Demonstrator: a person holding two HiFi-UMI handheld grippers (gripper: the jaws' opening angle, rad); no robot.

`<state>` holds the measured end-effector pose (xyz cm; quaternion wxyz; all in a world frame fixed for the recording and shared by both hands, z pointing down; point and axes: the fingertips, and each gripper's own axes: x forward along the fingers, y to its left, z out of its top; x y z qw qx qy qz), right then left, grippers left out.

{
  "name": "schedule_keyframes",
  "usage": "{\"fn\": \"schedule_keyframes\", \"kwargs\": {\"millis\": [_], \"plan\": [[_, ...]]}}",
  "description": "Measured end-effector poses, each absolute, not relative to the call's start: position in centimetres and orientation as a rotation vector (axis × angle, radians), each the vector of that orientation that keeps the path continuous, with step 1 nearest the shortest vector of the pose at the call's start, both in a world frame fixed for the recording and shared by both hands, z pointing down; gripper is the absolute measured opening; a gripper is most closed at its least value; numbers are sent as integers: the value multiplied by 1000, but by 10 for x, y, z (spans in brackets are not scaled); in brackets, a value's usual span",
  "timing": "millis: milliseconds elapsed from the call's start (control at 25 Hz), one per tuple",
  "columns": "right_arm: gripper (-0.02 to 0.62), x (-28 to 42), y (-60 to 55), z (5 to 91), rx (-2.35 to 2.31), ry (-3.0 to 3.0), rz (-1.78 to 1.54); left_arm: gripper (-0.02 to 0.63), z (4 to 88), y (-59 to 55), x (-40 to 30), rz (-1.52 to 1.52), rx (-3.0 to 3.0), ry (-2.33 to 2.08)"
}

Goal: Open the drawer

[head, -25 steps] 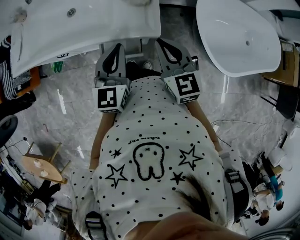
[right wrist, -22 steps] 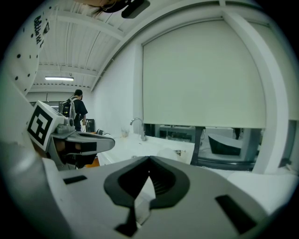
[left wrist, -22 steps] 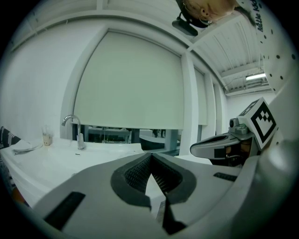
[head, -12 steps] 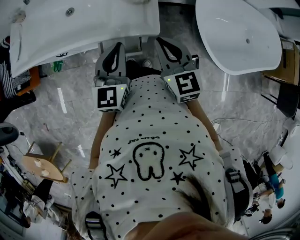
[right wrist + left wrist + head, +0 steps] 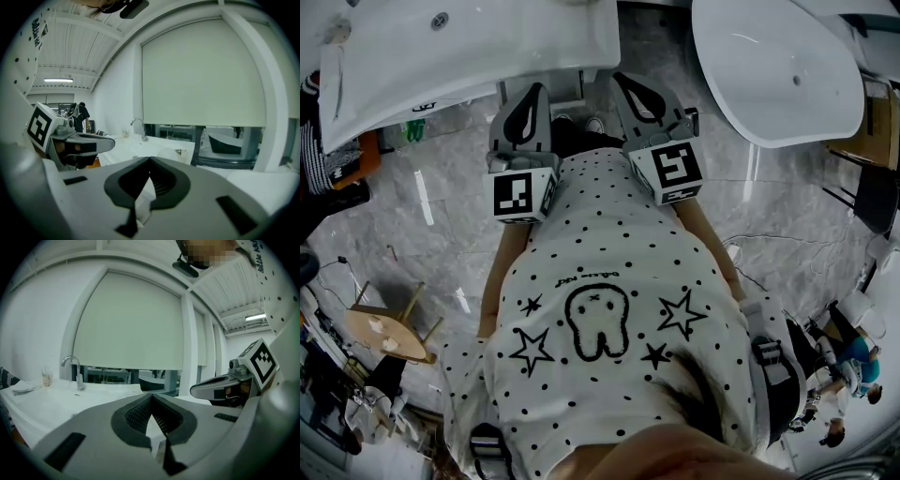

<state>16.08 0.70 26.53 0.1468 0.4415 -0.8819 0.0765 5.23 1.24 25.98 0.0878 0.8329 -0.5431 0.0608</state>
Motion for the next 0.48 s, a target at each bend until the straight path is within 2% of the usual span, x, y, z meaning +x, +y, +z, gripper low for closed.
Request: {"fn": "schedule_keyframes", "kwargs": {"millis": [480], "plan": [[14, 164, 7, 265, 1284, -2538, 221, 4, 257, 11, 52, 153, 2476, -1633]]}}
